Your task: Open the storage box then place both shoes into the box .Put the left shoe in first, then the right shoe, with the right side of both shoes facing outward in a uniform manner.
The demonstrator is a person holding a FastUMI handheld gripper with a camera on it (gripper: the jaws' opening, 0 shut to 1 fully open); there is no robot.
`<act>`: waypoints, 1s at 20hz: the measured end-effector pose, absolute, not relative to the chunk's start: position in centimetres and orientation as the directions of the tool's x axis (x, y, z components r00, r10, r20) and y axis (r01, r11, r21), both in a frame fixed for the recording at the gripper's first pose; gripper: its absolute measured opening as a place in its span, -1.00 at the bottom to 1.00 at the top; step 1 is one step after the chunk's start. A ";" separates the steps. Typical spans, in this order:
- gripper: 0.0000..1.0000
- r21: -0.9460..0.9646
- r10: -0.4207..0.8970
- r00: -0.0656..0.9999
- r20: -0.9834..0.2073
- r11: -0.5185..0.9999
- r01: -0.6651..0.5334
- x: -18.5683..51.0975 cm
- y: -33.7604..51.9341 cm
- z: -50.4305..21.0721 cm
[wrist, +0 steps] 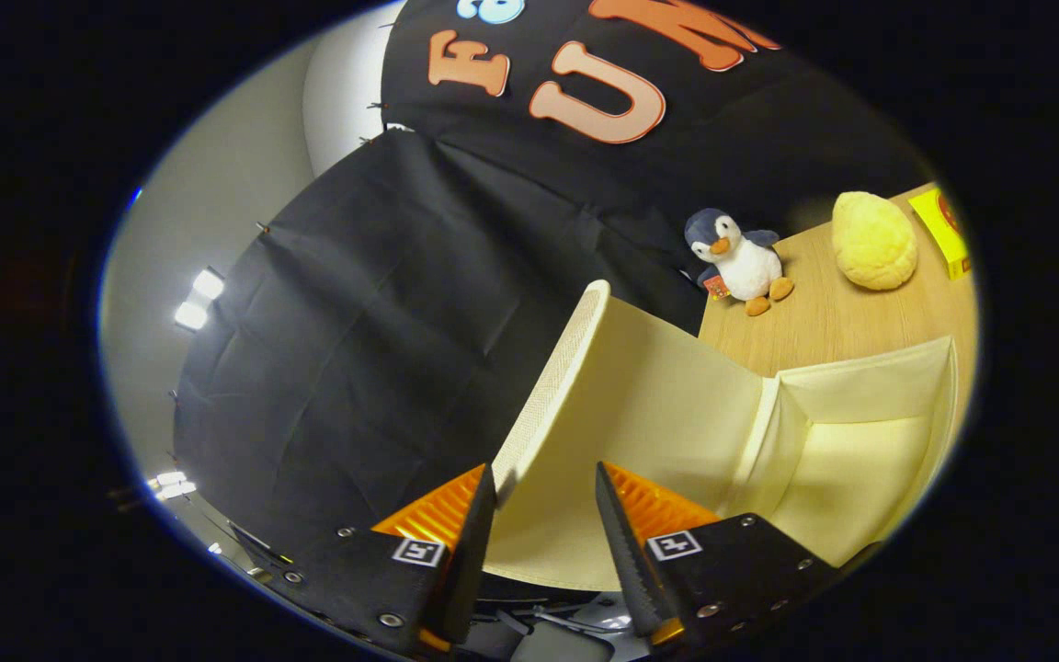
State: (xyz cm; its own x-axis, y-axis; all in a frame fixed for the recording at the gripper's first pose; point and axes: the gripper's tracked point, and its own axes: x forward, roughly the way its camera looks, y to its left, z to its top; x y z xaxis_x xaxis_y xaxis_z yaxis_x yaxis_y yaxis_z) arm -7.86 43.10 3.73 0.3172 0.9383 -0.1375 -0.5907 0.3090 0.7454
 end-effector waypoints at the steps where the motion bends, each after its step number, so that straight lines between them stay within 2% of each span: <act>1: 0.54 0.735 0.932 0.331 -0.148 0.328 -0.594 -7.8 43.6 3.7; 3: 0.95 0.707 0.905 0.388 -0.175 0.390 -0.590 -7.2 44.0 3.4; 8: 0.95 0.609 0.795 0.576 -0.191 0.556 -0.565 -3.0 41.9 2.6; 13: 0.95 0.490 0.634 0.743 -0.216 0.729 -0.479 0.6 35.3 1.6; 17: 0.95 0.281 0.437 0.875 -0.206 0.884 -0.375 3.3 28.0 0.5; 20: 0.95 0.086 0.293 0.937 -0.192 0.956 -0.282 4.3 22.3 -0.7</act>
State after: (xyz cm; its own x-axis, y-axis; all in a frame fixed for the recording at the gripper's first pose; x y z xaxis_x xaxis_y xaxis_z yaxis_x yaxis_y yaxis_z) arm 4.29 22.32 -0.68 0.9366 0.2932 -0.1920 -0.2816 0.9557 0.0856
